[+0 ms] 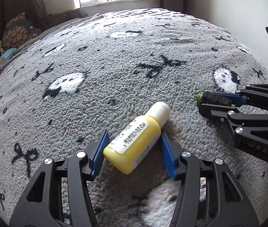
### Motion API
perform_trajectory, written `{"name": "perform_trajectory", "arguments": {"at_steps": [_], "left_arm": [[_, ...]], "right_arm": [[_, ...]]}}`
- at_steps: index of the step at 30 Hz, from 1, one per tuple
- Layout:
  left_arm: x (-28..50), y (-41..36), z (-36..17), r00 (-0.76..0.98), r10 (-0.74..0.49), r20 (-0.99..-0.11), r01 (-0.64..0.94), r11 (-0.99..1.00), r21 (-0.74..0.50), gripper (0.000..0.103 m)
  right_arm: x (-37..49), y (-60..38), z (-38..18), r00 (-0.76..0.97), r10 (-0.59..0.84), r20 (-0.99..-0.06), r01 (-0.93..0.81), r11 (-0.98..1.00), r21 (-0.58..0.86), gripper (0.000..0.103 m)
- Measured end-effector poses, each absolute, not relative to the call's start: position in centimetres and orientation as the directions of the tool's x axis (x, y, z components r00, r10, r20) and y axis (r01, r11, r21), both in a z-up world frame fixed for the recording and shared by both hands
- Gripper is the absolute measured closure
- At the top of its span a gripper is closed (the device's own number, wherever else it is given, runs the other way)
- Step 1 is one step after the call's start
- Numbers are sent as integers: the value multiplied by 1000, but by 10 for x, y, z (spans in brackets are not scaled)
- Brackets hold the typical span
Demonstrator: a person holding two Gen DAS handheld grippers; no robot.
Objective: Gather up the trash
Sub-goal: 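Grasp the yellow bottle with the left tool while the right tool grasps the black thread spool, then carry the yellow bottle and thread spool down below the bed edge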
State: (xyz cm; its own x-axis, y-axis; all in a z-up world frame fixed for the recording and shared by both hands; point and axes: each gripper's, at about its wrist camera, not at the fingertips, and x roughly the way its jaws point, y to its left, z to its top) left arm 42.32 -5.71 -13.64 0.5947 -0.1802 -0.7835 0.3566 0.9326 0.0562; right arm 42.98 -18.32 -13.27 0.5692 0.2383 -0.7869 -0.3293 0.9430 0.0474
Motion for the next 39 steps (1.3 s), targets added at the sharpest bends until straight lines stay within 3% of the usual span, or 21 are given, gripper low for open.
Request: {"name": "perform_trajectory", "arguments": {"at_steps": [11,22,30,39], "left_arm": [[397,-50,-117,601,-174,-780,310,950,27,53],[256,-57,-61,659,-256,-707,341,940,-23,53],[149,-37,-80,651,-305,-695,335,937,-98,53],[70,-4,-112,641,-260,-722,260,959,-115,53]], "right_arm": [[408,-195,-112,591,219,-776,-280,958,56,76],[287,-216,-47,709,198,-677,-255,967,16,76],[180,-224,-43,747,249,-616,-269,961,62,76],[91,-217,-82,725,273,-632,-263,958,112,76]]}}
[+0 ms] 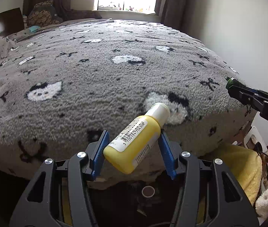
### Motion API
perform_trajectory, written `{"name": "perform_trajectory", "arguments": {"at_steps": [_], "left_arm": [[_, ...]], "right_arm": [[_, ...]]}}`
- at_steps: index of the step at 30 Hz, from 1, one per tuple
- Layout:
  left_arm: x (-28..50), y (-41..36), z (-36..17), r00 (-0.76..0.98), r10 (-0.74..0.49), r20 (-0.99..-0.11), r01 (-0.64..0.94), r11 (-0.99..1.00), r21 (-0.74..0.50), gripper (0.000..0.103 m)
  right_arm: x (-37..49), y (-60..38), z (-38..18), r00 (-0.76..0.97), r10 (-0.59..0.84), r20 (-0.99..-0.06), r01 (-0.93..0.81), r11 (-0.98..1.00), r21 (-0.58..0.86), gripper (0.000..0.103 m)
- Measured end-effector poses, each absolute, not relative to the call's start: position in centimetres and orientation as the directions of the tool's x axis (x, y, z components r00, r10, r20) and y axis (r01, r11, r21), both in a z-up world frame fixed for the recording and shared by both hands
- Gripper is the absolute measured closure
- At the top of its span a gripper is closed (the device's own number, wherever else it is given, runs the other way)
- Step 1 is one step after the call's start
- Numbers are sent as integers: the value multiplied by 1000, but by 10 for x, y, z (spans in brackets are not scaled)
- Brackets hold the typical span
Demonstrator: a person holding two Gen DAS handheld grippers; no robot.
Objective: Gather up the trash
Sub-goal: 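Carry the yellow bottle and thread spool down below the bed edge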
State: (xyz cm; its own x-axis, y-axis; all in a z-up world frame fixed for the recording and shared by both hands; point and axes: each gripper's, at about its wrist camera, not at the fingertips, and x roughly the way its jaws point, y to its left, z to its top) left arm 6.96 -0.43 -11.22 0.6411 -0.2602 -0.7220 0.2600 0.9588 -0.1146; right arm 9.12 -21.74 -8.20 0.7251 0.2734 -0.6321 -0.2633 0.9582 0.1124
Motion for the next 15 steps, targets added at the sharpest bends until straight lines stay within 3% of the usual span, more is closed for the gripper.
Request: {"name": "perform_trajectory", "arguments": {"at_steps": [15], "left_arm": [[31,-20,-212,474,-215,-854,276,957,-87,53]], "right_arm": [[48,-206,-190,556,248,-793,-212,965,153,76]]}}
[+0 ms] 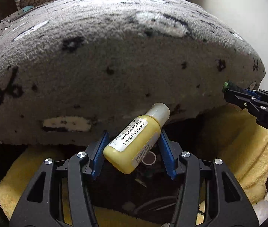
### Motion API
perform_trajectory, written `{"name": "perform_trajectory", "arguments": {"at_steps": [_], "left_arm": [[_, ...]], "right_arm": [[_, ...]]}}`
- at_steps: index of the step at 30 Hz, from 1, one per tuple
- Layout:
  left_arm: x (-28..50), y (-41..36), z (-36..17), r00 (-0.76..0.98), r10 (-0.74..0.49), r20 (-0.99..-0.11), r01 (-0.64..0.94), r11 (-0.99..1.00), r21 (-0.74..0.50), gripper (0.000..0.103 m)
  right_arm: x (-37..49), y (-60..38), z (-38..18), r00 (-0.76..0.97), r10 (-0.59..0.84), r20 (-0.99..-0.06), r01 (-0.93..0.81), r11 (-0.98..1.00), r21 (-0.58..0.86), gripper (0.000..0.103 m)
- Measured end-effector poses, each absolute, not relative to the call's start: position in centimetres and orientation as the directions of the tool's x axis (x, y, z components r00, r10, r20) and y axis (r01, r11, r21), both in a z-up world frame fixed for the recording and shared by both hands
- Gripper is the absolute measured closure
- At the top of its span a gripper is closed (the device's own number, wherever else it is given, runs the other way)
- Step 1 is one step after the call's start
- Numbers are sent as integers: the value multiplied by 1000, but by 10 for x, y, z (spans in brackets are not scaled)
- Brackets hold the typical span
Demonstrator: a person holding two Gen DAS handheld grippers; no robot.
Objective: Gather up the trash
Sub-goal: 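Carry the yellow bottle and thread spool down below the bed edge, then open both tools to drop the bottle and spool into the bin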
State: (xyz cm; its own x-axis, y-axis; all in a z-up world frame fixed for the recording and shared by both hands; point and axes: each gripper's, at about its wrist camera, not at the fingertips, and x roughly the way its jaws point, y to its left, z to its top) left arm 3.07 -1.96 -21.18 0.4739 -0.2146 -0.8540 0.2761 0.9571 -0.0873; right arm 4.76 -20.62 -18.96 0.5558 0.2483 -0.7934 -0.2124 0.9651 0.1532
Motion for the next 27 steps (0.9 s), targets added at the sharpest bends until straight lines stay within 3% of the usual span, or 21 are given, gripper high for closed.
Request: {"name": "perform_trajectory", "arguments": {"at_steps": [12,25,26,27], "left_arm": [[30,-33,-289,261,-231,-937,320,937,-142,53],[26,-38,-299,242,-230,-943,314,938,-149,49],[29,-37,-294,247,-232,-941,311,939,-149,45],[29,-36,-293,253,-232,-939,308,939,-149,42]], "right_arm": [[52,-199,-257,387,273,-881,-193,958,212,76],[57,-204,-264,371,341,-864,-162,940,301,74],[57,-205,-264,372,341,-863,-157,940,303,73],[58,-205,-264,373,341,-863,-153,940,306,64]]}}
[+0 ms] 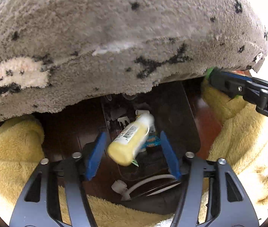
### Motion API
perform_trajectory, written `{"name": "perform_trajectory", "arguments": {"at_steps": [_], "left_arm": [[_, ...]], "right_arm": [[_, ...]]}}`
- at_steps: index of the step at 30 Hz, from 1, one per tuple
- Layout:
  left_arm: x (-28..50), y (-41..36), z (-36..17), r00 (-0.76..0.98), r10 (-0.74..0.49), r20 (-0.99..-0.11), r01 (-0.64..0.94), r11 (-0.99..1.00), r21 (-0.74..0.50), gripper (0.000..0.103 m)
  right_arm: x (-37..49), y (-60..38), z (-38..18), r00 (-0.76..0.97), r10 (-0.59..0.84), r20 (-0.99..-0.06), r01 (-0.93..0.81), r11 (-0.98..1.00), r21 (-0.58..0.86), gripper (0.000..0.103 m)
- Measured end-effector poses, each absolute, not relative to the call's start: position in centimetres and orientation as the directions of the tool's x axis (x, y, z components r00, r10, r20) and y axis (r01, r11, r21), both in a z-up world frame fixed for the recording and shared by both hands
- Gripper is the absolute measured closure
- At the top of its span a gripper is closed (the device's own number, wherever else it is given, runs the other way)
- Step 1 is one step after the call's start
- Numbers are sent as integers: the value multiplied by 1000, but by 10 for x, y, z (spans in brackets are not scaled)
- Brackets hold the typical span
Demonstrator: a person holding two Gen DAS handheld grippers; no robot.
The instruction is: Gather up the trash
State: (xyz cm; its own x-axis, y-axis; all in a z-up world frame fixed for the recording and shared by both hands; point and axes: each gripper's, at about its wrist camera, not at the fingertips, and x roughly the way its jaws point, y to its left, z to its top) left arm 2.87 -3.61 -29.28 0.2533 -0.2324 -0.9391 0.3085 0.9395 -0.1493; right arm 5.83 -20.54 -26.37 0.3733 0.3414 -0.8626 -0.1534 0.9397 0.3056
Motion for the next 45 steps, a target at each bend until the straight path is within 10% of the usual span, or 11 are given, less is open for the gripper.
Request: {"name": "perform_trajectory", "arguments": {"at_steps": [5,10,32,45], "left_arm": [[34,-32,-282,289,-223,-931,294,946,-135,38],[35,-23,-246,385,-196,-902,268,959,-94,23],[-29,-8,9,919,-51,-391,79,995,57,8],[-34,-19,16,916,-82,-392,124,989,83,8]], "right_arm": [[63,-222,-251,401,327,-856,-123,945,304,52],[58,-247,-207,509,265,-819,-91,963,255,3],[-19,-273,4,904,-93,-417,83,996,-42,3],[-28,-265,8,908,-76,-412,73,997,-24,3]]}}
